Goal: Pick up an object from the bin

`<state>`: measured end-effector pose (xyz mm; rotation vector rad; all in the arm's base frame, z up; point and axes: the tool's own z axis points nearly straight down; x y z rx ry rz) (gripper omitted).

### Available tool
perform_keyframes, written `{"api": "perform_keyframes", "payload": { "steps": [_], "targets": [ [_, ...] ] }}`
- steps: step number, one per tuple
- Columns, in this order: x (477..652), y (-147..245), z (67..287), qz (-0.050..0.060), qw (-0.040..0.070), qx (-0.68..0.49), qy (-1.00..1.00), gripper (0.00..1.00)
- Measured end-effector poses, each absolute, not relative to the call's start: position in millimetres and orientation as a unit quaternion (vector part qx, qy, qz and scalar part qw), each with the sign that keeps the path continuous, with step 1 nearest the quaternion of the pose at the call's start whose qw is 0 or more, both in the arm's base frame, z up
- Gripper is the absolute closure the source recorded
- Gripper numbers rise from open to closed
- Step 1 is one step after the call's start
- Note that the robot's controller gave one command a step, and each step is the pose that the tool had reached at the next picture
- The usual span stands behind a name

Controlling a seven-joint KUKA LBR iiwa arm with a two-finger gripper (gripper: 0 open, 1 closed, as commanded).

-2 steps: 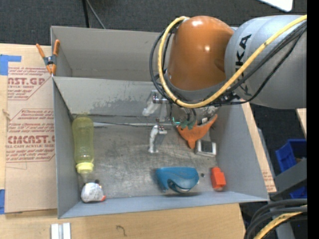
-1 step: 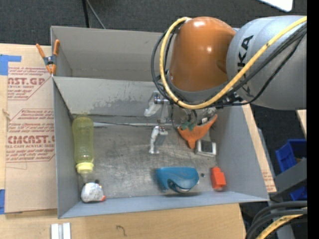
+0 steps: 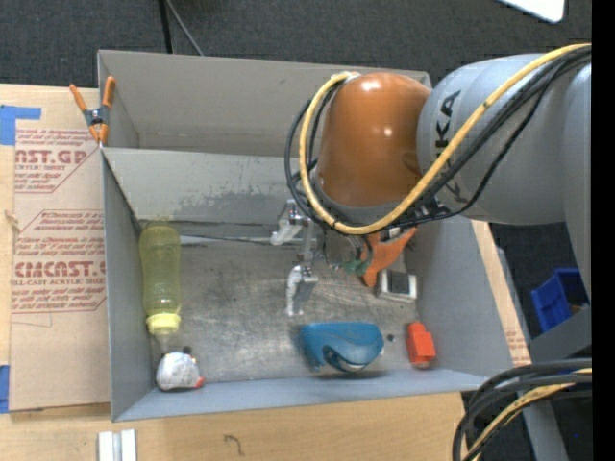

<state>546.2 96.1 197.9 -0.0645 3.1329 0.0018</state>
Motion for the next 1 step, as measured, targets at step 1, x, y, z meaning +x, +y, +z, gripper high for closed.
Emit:
{"api": "perform_keyframes", "payload": {
  "steps": [1],
  "targets": [
    [509.2, 74.1, 131.8, 0.001, 0.001, -0.01, 1.0, 0.0]
  ]
}}
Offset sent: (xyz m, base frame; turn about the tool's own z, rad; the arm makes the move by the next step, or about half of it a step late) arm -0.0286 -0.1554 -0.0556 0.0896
